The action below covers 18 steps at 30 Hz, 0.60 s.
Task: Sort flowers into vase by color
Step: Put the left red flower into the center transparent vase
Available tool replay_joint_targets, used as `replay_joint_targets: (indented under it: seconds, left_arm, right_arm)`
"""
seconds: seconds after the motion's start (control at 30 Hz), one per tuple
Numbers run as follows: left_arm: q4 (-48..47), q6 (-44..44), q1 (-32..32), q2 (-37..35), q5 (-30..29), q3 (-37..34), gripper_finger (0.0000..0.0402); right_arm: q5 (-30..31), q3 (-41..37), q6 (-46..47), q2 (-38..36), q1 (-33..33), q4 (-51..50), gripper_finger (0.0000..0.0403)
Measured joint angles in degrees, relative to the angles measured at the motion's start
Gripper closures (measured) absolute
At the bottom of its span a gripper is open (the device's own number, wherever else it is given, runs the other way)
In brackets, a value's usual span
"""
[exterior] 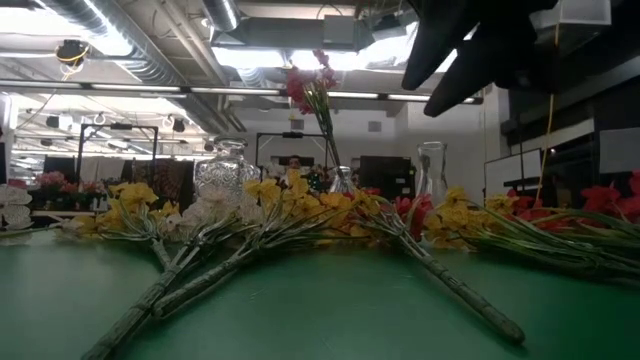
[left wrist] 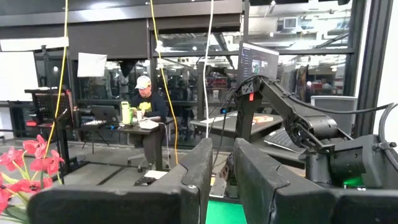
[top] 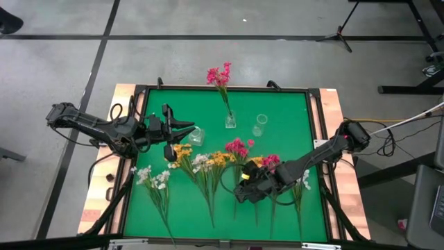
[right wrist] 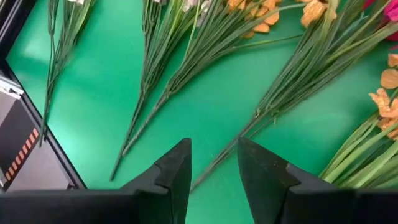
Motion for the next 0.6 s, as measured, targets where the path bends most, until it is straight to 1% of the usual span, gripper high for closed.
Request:
replay_joint_targets:
  seconds: [0.17,0.3,0.4,0.47,0.6]
  left_arm:
    - [0.0,-0.1,0.0,0.0,0.0,0.0,0.0337]
    - [0.0,-1.7,0.0,0.0,0.0,0.0,0.0337]
    - [-0.1,-2.7,0.0,0.0,-0.1,0.0,0.0337]
    - [-0.2,-2.8,0.0,0.0,-1.0,0.0,0.0337]
    - [-0.2,-2.9,0.0,0.0,-1.7,0.0,0.0337]
  right_arm:
    - [0.3,0.0,1.6,0.4,0.0,0.0,0.0272]
    - [-2.9,0.0,1.3,1.2,0.0,-0.8,0.0260]
    - [-3.8,-0.1,1.8,2.7,0.1,-1.2,0.0231]
    - [-5.1,0.0,2.0,3.8,0.0,-1.1,0.0205]
    - [-5.2,0.0,4.1,7.0,-0.3,-1.2,0.0152]
